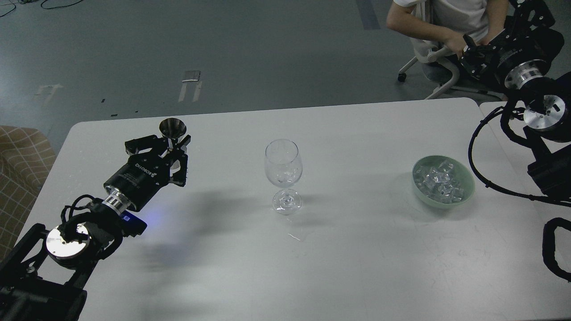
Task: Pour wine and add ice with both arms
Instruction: 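Carry the jigger with the left gripper over the wine glass, then tilt the jigger with the left gripper to pour into the glass, then move the jigger with the left gripper back toward its spot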
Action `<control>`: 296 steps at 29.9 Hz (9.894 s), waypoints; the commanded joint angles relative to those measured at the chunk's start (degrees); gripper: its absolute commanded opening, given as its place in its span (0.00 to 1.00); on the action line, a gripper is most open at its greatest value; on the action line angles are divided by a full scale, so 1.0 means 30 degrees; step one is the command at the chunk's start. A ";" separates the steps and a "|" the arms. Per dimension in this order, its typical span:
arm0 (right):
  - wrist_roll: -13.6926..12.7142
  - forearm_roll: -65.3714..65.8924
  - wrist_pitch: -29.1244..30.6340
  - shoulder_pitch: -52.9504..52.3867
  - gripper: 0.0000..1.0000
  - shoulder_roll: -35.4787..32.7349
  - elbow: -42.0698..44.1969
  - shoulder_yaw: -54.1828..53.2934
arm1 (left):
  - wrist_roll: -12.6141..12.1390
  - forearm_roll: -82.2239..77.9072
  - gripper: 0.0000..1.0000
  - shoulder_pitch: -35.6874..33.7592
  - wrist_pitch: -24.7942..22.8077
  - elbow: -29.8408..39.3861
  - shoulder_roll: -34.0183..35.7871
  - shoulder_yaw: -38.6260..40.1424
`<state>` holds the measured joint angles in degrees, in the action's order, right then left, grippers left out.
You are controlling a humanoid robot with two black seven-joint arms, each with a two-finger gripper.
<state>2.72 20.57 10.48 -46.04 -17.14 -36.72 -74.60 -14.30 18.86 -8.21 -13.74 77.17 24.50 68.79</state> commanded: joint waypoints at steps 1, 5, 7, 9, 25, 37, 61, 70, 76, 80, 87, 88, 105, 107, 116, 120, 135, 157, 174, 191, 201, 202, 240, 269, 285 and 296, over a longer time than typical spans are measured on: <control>0.0001 0.0000 -0.0064 0.0082 1.00 -0.0086 0.0022 0.0053 | 0.0050 -0.0046 0.00 0.0014 0.0009 0.0876 -0.0140 0.0010; 0.0001 -0.0029 -0.0064 0.0404 1.00 -0.0291 -0.0036 -0.0006 | -0.0008 -0.0017 0.00 0.0131 0.0155 0.1813 0.0064 -0.0136; 0.0001 -0.0029 -0.0093 0.0522 1.00 -0.0380 -0.0036 -0.0035 | -0.0038 -0.0017 0.00 0.0131 0.0185 0.2224 0.0357 -0.0341; 0.0001 -0.0029 -0.0093 0.0697 1.00 -0.0380 -0.0153 -0.0064 | -0.0067 -0.0017 0.00 0.0131 0.0214 0.2518 0.0738 -0.0429; 0.0001 -0.0059 0.0053 0.0902 1.00 -0.0761 -0.0154 -0.0270 | -0.0682 -0.0134 0.00 -0.2242 0.1853 0.2314 0.0535 -0.2743; 0.0089 -0.0059 0.0053 0.1138 1.00 -0.0672 -0.0124 -0.0504 | -0.1796 -0.0281 0.00 -0.4174 0.3173 0.1465 -0.0430 -0.3975; 0.0089 -0.0059 0.0141 0.1489 1.00 -0.0848 -0.0037 -0.1002 | -0.2440 -0.2244 0.00 -0.5728 0.4605 0.1200 -0.0256 -0.5117; 0.0147 -0.0059 0.0170 0.1547 1.00 -0.0819 -0.0036 -0.1031 | -0.2909 -0.3735 0.00 -0.6168 0.4931 0.1200 -0.0345 -0.5234; 0.0118 -0.0059 0.0229 0.1665 1.00 -0.0820 0.0022 -0.1002 | -0.3319 -0.5349 0.00 -0.6139 0.4726 0.1375 -0.0169 -0.5176; 0.0118 -0.0059 0.0229 0.1723 1.00 -0.0819 0.0052 -0.1002 | -0.3349 -0.5378 0.00 -0.6168 0.4726 0.1669 -0.0022 -0.5205; 0.0030 -0.0029 0.0229 0.1753 1.00 -0.0819 0.0022 -0.0973 | -0.3611 -0.7192 0.00 -0.6168 0.4726 0.2634 0.0124 -0.5176; 0.0030 -0.0058 0.0229 0.1753 1.00 -0.0819 -0.0007 -0.0973 | -0.3728 -0.7427 0.00 -0.6168 0.4726 0.2694 0.0066 -0.5205; 0.0001 -0.0029 0.0229 0.1782 1.00 -0.0849 0.0052 -0.0973 | -0.4567 -0.9594 0.00 -0.7164 0.4902 0.2870 0.0095 -0.5234; 0.0001 -0.0029 0.0229 0.1811 1.00 -0.0819 0.0052 -0.0973 | -0.4567 -1.0066 0.00 -0.7193 0.4902 0.2870 0.0036 -0.5264; 0.0030 -0.0059 0.0229 0.1899 1.00 -0.0819 0.0081 -0.0972 | -0.4567 -1.1705 0.00 -0.7222 0.4902 0.2928 0.0065 -0.5439; 0.0030 -0.0058 0.0229 0.1899 1.00 -0.0819 0.0052 -0.0973 | -0.4567 -1.2584 0.00 -0.7428 0.4902 0.3045 0.0065 -0.5498; 0.0030 -0.0059 0.0229 0.1928 1.00 -0.0819 -0.0036 -0.0973 | -0.4567 -1.6359 0.00 -0.7428 0.4873 0.4042 0.0241 -0.6347; 0.0118 -0.0059 0.0493 0.2280 1.00 -0.0643 0.0052 -0.1002 | -0.4567 -1.7360 0.00 -0.8394 0.4902 0.4042 0.0446 -0.6465; 0.0059 -0.0059 0.0522 0.2251 1.00 -0.0673 0.0052 -0.1002 | -0.4567 -1.8445 0.00 -0.8541 0.4931 0.5448 0.0505 -0.6494; 0.0059 -0.0059 0.0522 0.2251 1.00 -0.0702 0.0052 -0.1002 | -0.4567 -2.1988 0.00 -0.8570 0.4755 0.6298 0.0446 -0.6904; 0.0059 -0.0059 0.0551 0.2251 1.00 -0.0673 0.0052 -0.1002 | -0.4567 -2.4506 0.00 -0.8570 0.4638 0.6767 0.0505 -0.7340; 0.0088 -0.0059 0.0551 0.2251 1.00 -0.0673 0.0052 -0.1031 | -0.4567 -2.4712 0.00 -0.8599 0.4667 0.6767 0.0534 -0.7489; 0.0001 -0.0059 0.0522 0.2163 1.00 -0.0643 0.0081 -0.0943 | -0.4567 -2.6765 0.00 -0.8600 0.4667 0.7030 0.0271 -0.8047; 0.0001 -0.0029 0.0171 0.2309 1.00 -0.0264 0.0110 -0.0621 | -0.4567 -1.4931 0.00 -0.5789 0.9619 0.7381 -0.2745 0.0709; -0.0028 -0.0029 -0.0298 0.2485 1.00 -0.0175 -0.0212 -0.0592 | -0.4567 -0.8778 0.02 -0.1921 0.4697 0.3870 -0.3714 0.8739; 0.0176 -0.0029 -0.0298 0.2748 1.00 -0.0380 -0.0124 -0.0650 | -0.4567 -0.7254 0.07 0.0451 0.2529 0.0967 -0.4007 0.9297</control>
<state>2.78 20.48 9.58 -38.33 -18.21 -36.96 -76.43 -28.00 -3.07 -9.30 -4.16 80.78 12.74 96.67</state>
